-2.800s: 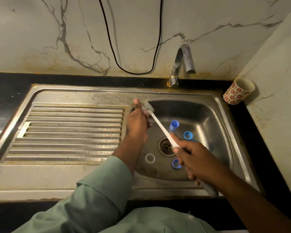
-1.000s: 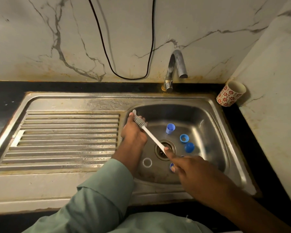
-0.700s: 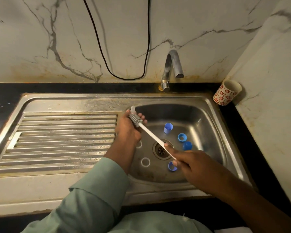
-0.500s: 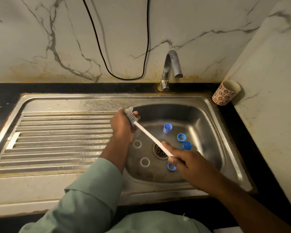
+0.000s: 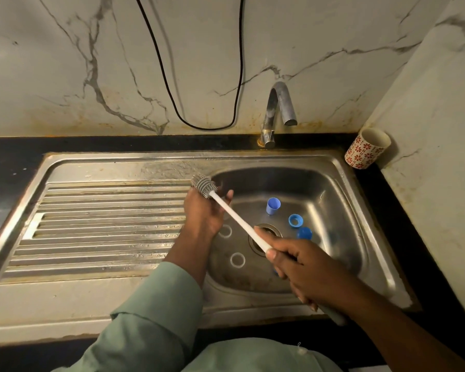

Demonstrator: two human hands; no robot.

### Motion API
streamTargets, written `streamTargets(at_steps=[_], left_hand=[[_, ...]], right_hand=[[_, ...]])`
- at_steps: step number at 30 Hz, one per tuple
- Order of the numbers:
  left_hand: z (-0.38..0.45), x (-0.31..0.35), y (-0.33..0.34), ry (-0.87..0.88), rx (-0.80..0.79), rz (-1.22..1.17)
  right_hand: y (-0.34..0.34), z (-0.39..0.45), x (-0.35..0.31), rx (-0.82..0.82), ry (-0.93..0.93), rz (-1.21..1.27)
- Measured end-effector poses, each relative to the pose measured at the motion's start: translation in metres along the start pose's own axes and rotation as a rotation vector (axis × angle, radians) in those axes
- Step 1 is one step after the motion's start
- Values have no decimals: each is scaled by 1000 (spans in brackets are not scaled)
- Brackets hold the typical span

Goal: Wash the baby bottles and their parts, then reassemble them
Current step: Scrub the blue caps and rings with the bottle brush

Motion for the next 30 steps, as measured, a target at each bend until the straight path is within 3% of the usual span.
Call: streamTargets(at_steps=[8, 14, 18, 23, 27, 30], left_hand=[[-1, 3, 15, 103, -25, 80], [-5, 2, -1, 115, 207, 69], [-20, -17, 8, 101, 126, 163], [-18, -10, 3, 84, 223, 89], [-25, -25, 4, 15, 95, 167], [-24, -28, 4, -37, 81, 99]], right_hand=[[3, -12, -6, 139, -46, 43], [-3, -19, -3, 90, -46, 69], [1, 0, 8, 118, 80, 0], [2, -17, 15, 64, 28, 92], [-14, -7, 23, 150, 79, 56], [-17, -12, 26, 66, 50, 71]])
Point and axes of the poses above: each hand's wrist, its own z-axis towards the middle knuckle, its own y-axis out of the palm, x = y × z, the point moved 5 cm from there along z, towards the middle knuckle, and after that the axes turned 8 degrees about x, right-handed, at the moved point
